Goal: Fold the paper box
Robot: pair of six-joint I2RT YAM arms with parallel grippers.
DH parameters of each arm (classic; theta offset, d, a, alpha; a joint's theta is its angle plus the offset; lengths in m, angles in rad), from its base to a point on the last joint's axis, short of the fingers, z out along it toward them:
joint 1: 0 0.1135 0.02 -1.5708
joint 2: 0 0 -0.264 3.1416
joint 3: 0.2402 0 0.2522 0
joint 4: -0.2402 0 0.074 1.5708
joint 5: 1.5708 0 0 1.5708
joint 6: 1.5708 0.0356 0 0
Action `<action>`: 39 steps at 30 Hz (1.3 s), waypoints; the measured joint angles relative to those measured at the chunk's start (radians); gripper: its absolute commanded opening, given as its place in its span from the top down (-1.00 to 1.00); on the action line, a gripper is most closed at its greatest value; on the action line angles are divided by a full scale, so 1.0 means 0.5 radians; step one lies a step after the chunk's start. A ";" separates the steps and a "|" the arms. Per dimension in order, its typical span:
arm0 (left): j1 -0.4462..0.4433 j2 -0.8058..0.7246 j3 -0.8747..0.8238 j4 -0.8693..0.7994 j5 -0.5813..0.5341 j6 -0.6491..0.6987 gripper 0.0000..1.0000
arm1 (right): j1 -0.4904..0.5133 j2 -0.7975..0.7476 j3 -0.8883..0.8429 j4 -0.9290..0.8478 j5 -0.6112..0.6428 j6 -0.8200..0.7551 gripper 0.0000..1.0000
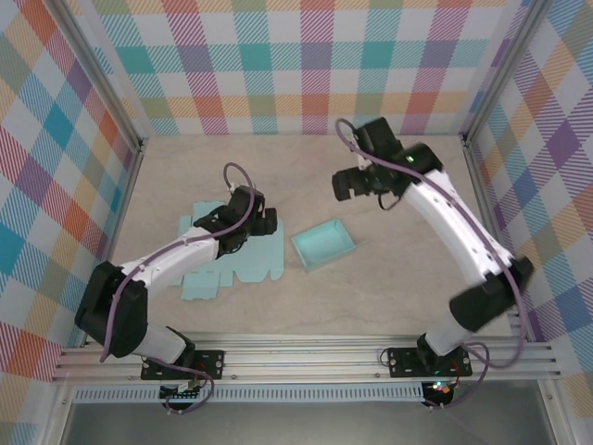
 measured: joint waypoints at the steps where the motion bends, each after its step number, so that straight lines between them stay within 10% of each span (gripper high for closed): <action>1: -0.015 0.037 0.019 0.002 -0.055 0.023 -1.00 | 0.001 -0.153 -0.141 0.027 -0.007 0.043 -0.99; 17: -0.187 0.713 0.569 0.008 -0.329 0.152 -1.00 | 0.004 -1.699 -1.567 -0.182 -0.080 0.864 -1.00; 30: -0.222 0.982 0.720 -0.037 -0.341 0.239 -0.82 | 0.010 -1.608 -2.142 0.237 -0.309 1.149 -0.96; 36: -0.235 1.141 0.770 -0.060 -0.330 0.244 -0.56 | 0.010 -1.359 -2.319 0.601 -0.340 1.202 -0.21; 39: -0.245 1.147 0.770 -0.095 -0.329 0.246 -0.52 | 0.009 -1.118 -2.343 0.867 -0.365 1.212 -0.14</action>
